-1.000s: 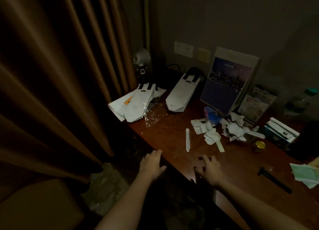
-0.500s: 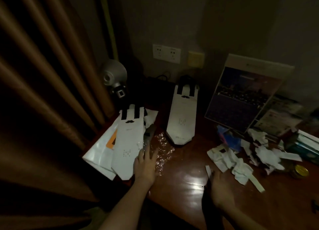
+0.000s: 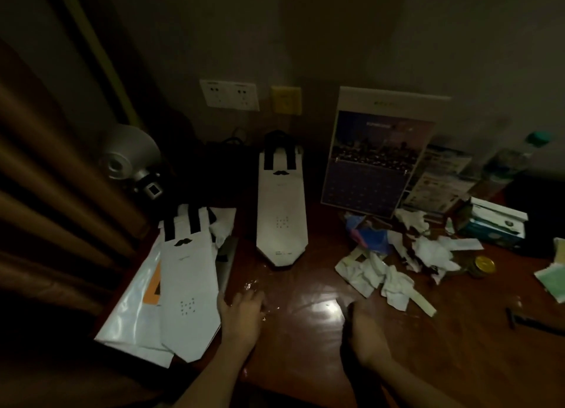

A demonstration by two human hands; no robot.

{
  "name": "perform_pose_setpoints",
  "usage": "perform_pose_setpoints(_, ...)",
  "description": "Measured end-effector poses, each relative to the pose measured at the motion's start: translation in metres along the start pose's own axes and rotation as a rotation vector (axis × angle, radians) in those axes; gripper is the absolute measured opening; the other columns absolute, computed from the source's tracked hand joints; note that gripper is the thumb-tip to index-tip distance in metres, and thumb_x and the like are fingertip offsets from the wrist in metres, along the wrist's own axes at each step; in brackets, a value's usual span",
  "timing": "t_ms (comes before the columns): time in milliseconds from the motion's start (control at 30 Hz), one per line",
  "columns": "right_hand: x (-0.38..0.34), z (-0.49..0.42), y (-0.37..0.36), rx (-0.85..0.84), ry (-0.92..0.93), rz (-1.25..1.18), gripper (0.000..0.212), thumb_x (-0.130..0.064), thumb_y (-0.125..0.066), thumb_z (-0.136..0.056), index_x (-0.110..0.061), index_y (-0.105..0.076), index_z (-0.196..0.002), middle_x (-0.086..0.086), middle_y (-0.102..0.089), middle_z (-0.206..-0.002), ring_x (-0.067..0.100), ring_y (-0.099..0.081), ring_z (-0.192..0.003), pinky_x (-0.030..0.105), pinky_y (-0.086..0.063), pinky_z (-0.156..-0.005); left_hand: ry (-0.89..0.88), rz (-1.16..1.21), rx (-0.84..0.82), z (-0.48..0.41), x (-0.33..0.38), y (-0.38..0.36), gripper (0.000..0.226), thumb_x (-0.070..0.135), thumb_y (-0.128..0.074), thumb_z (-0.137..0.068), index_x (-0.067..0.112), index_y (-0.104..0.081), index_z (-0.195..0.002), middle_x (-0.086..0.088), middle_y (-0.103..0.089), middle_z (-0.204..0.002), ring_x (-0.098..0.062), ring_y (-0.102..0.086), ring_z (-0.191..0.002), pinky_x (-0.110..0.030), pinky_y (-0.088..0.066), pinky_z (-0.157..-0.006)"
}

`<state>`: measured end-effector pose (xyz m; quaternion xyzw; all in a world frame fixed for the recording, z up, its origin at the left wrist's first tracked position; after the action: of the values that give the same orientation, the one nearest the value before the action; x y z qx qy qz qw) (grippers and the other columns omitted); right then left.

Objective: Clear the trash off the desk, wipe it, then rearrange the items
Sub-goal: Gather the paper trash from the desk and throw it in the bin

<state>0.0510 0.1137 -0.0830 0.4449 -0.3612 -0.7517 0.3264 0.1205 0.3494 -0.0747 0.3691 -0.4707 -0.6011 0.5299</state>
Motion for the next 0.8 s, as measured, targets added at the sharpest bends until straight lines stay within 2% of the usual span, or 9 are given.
perform_pose_setpoints(100,0.008,-0.003,0.014,0.046,0.081,0.040,0.011,-0.015,-0.053,-0.091,-0.019,-0.053,-0.081,-0.004,-0.055,-0.081,0.009,-0.052,-0.070,0.027,-0.048,-0.061,-0.167,-0.007,0.052,0.006,0.013,0.005,0.030,0.035,-0.081,-0.069,0.033,-0.066,-0.095,0.008,-0.058,-0.105,-0.018,-0.058,-0.102,-0.061,-0.036,-0.099)
perform_pose_setpoints(167,0.020,-0.010,0.032,0.123,0.135,0.150,0.007,-0.017,-0.065,-0.084,-0.014,-0.062,-0.079,0.003,-0.058,-0.089,0.017,-0.052,-0.075,0.032,-0.049,-0.063,-0.243,-0.071,0.097,0.007,0.022,0.008,0.036,0.039,-0.090,-0.050,0.033,-0.065,-0.076,0.008,-0.058,-0.096,-0.014,-0.057,-0.092,-0.056,-0.048,-0.087)
perform_pose_setpoints(267,0.040,-0.026,0.061,0.190,0.117,0.299,0.012,-0.021,-0.076,-0.074,-0.014,-0.072,-0.083,0.015,-0.058,-0.121,0.034,-0.054,-0.104,0.042,-0.050,-0.075,-0.331,0.011,0.195,0.002,0.040,0.021,0.033,0.035,-0.088,-0.054,0.030,-0.060,-0.071,0.006,-0.059,-0.107,-0.014,-0.046,-0.107,-0.057,-0.045,-0.092)
perform_pose_setpoints(367,0.057,-0.043,0.067,0.011,0.060,0.325,0.018,-0.031,-0.060,-0.088,-0.027,-0.067,-0.103,0.012,-0.027,-0.152,0.036,-0.020,-0.139,0.043,-0.033,-0.104,-0.399,0.043,0.185,-0.002,0.063,0.028,0.032,0.031,-0.086,-0.055,0.026,-0.059,-0.070,0.001,-0.060,-0.117,-0.017,-0.039,-0.119,-0.060,-0.039,-0.097)
perform_pose_setpoints(467,0.064,-0.051,0.066,-0.068,0.065,0.313,0.013,-0.025,-0.052,-0.089,-0.026,-0.063,-0.095,0.007,-0.046,-0.131,0.026,-0.041,-0.121,0.034,-0.040,-0.090,-0.465,0.055,0.089,-0.011,0.091,0.029,0.023,0.028,-0.080,-0.060,0.022,-0.062,-0.072,0.000,-0.057,-0.131,-0.018,-0.029,-0.132,-0.062,-0.029,-0.106)
perform_pose_setpoints(533,0.066,-0.050,0.068,-0.061,0.108,0.238,0.010,-0.019,-0.050,-0.091,-0.024,-0.056,-0.085,0.003,-0.054,-0.116,0.015,-0.050,-0.097,0.024,-0.039,-0.076,-0.521,0.081,0.048,-0.015,0.115,0.037,0.013,0.025,-0.069,-0.074,0.018,-0.066,-0.085,0.002,-0.039,-0.149,-0.021,-0.014,-0.144,-0.059,-0.013,-0.115)
perform_pose_setpoints(600,0.071,-0.046,0.070,-0.054,0.123,0.172,0.013,-0.016,-0.049,-0.092,-0.024,-0.051,-0.082,0.001,-0.057,-0.105,0.010,-0.051,-0.085,0.019,-0.033,-0.068,-0.570,0.059,0.004,-0.022,0.138,0.040,0.024,0.023,-0.059,-0.086,0.015,-0.064,-0.108,0.004,-0.016,-0.159,-0.025,0.001,-0.147,-0.049,0.004,-0.119)
perform_pose_setpoints(700,0.080,-0.039,0.081,-0.003,0.092,0.063,0.014,-0.012,-0.045,-0.094,-0.018,-0.059,-0.094,-0.001,-0.055,-0.095,0.010,-0.051,-0.083,0.019,-0.036,-0.068,-0.622,0.012,-0.087,-0.036,0.172,0.042,0.033,0.021,-0.056,-0.091,0.015,-0.057,-0.123,0.006,0.000,-0.161,-0.027,0.010,-0.147,-0.048,0.005,-0.119)
perform_pose_setpoints(800,0.084,-0.035,0.091,-0.020,0.112,-0.016,0.015,-0.012,-0.051,-0.093,-0.013,-0.061,-0.103,-0.004,-0.054,-0.094,0.010,-0.050,-0.084,0.020,-0.038,-0.072,-0.691,0.016,-0.118,-0.052,0.200,0.046,0.024,0.020,-0.054,-0.092,0.015,-0.057,-0.116,0.008,0.001,-0.161,-0.027,0.011,-0.147,-0.054,-0.004,-0.118)
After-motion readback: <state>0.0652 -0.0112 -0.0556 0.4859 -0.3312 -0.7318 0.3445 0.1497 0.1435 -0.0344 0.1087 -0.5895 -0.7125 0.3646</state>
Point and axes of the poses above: each hand's wrist, its own z-axis away from the middle knuckle, its own y-axis out of the back of the hand, x = y × z, the point moved 6 cm from there along -z, towards the middle knuckle
